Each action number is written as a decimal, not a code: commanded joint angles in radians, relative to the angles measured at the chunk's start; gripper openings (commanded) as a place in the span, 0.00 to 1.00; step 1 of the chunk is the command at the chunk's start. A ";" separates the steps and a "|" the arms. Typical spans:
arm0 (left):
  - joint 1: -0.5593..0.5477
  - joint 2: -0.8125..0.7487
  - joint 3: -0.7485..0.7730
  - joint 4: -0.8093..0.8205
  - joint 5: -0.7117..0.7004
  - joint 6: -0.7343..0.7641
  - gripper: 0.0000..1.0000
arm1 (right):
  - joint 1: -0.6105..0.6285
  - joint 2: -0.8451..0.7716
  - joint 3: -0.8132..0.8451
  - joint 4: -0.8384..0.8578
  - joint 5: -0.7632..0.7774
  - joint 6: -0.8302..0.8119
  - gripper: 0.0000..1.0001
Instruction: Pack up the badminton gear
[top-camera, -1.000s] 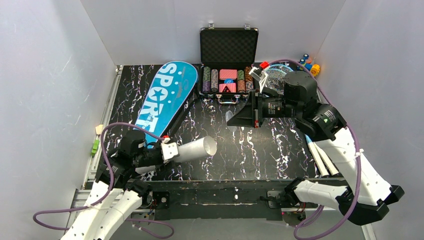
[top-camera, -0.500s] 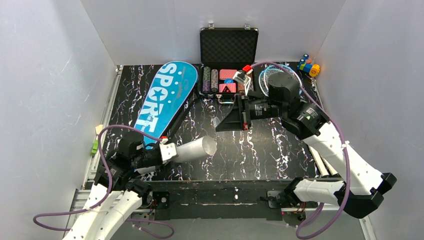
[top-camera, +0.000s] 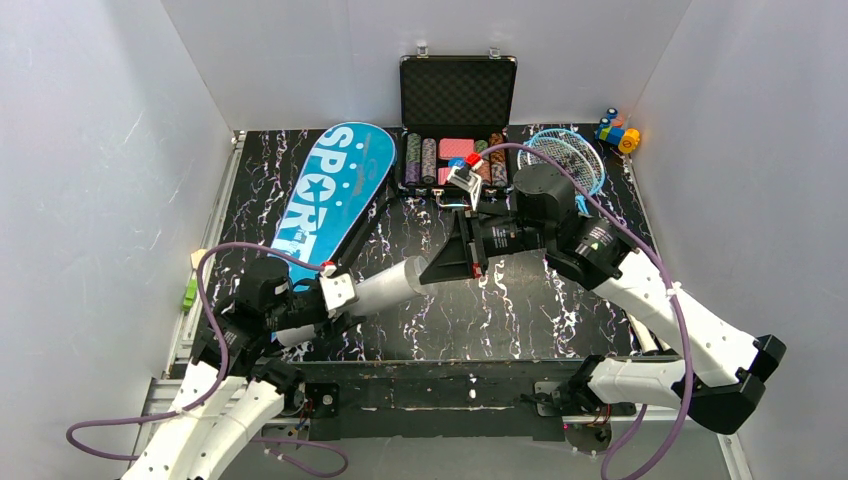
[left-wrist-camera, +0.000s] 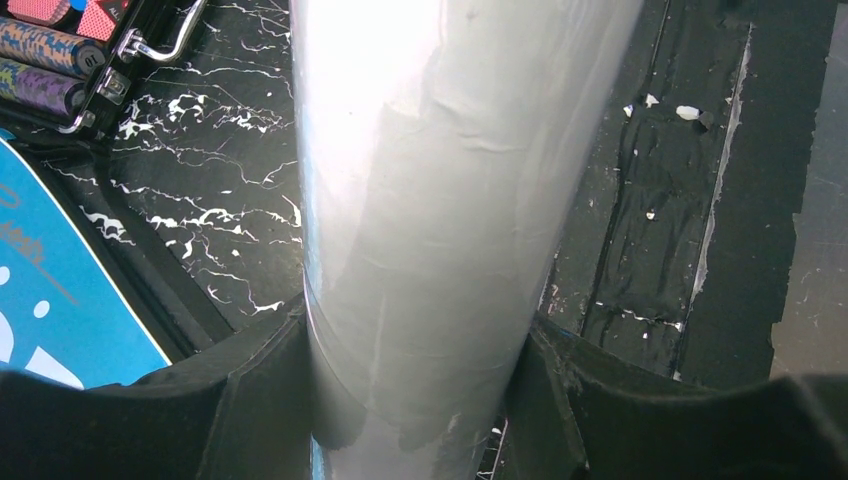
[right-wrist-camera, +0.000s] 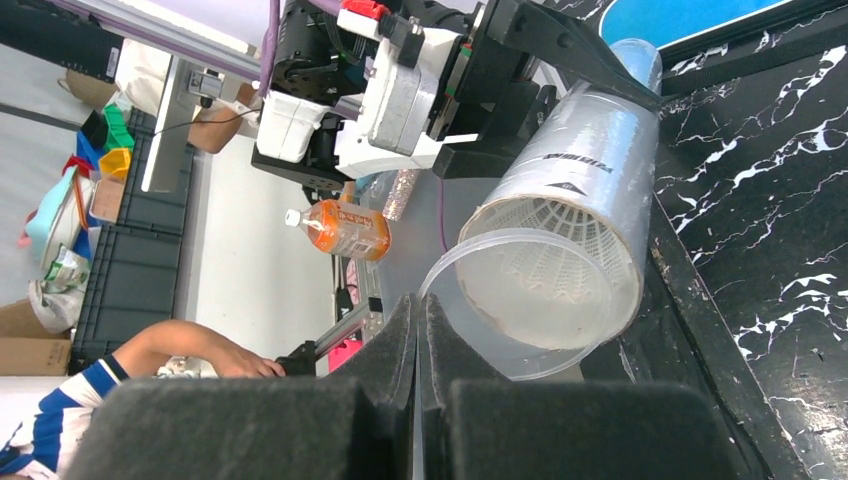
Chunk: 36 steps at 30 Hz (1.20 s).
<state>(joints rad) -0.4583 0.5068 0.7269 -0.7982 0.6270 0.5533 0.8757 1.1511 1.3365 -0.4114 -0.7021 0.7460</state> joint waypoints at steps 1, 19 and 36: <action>0.001 -0.009 0.011 0.042 -0.001 -0.019 0.14 | 0.028 -0.014 -0.004 0.070 0.013 0.009 0.01; 0.001 -0.033 0.014 0.014 0.017 -0.002 0.15 | 0.037 -0.003 -0.032 0.101 0.037 0.003 0.01; 0.001 -0.031 0.026 0.004 0.024 0.008 0.15 | 0.042 -0.008 -0.132 0.224 -0.017 0.071 0.01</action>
<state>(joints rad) -0.4583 0.4835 0.7269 -0.8349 0.6250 0.5541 0.9112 1.1526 1.2240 -0.2432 -0.6926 0.8089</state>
